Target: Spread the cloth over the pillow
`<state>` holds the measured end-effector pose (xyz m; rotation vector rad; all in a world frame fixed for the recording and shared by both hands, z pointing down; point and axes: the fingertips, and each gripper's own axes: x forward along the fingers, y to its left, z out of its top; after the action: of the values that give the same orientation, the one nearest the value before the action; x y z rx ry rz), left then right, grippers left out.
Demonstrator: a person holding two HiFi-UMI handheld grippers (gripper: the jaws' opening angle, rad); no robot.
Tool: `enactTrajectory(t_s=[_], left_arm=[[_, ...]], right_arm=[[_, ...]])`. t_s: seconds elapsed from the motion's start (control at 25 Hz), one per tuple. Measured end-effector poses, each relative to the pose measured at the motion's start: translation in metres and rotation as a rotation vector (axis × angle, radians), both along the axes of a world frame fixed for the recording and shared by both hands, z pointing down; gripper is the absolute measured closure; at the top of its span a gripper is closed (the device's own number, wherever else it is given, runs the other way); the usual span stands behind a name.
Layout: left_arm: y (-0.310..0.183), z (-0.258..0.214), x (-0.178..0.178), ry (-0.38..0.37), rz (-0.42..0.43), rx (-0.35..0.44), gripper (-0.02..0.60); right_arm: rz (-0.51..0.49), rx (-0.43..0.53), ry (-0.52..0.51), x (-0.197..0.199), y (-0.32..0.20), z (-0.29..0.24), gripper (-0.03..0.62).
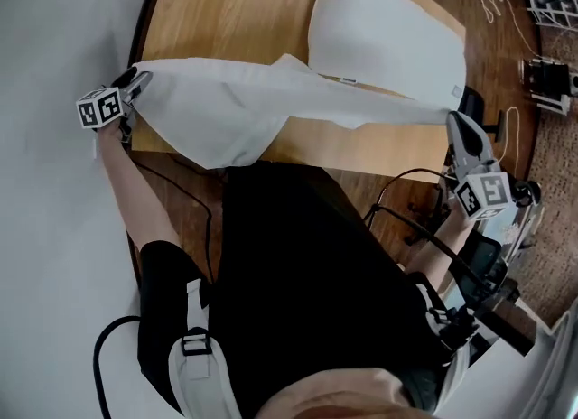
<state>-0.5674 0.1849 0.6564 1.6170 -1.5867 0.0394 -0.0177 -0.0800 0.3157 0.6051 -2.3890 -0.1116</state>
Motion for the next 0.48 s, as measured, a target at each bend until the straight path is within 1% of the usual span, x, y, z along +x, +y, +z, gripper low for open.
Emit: enactTrajectory(t_s=[0.08,0.16,0.2,0.24,0.28,0.32,0.36,0.4,0.44,0.48], left_arm=[[-0.021,-0.022,0.025,-0.034,0.116,0.049,0.311],[-0.036,-0.036,0.057,-0.027,0.232,0.087,0.313],[-0.041,-0.039,0.071,-0.020,0.276,0.096,0.318],[-0.045,-0.039,0.081,-0.017,0.297,0.093,0.327],[-0.048,-0.036,0.086,-0.020,0.292,0.077,0.328],[-0.051,-0.031,0.088,-0.025,0.264,0.050,0.340],[-0.054,-0.026,0.090,-0.031,0.225,0.019,0.384],[-0.060,-0.023,0.092,-0.038,0.192,-0.006,0.414],[-0.069,-0.023,0.097,-0.050,0.180,-0.022,0.417],[-0.081,-0.025,0.107,-0.068,0.190,-0.034,0.417]], right_arm=[[0.090,0.040,0.055,0.048,-0.012,-0.011,0.586],[0.212,0.049,0.107,0.108,-0.020,-0.012,0.586],[0.281,0.045,0.135,0.141,-0.021,-0.009,0.586],[0.348,0.038,0.164,0.173,-0.022,-0.004,0.586],[0.406,0.029,0.190,0.203,-0.022,0.002,0.586],[0.453,0.017,0.207,0.230,-0.022,0.008,0.586],[0.487,0.002,0.213,0.251,-0.022,0.013,0.586],[0.505,-0.017,0.211,0.267,-0.022,0.019,0.586],[0.508,-0.035,0.208,0.278,-0.020,0.026,0.586],[0.501,-0.052,0.205,0.285,-0.019,0.033,0.586]])
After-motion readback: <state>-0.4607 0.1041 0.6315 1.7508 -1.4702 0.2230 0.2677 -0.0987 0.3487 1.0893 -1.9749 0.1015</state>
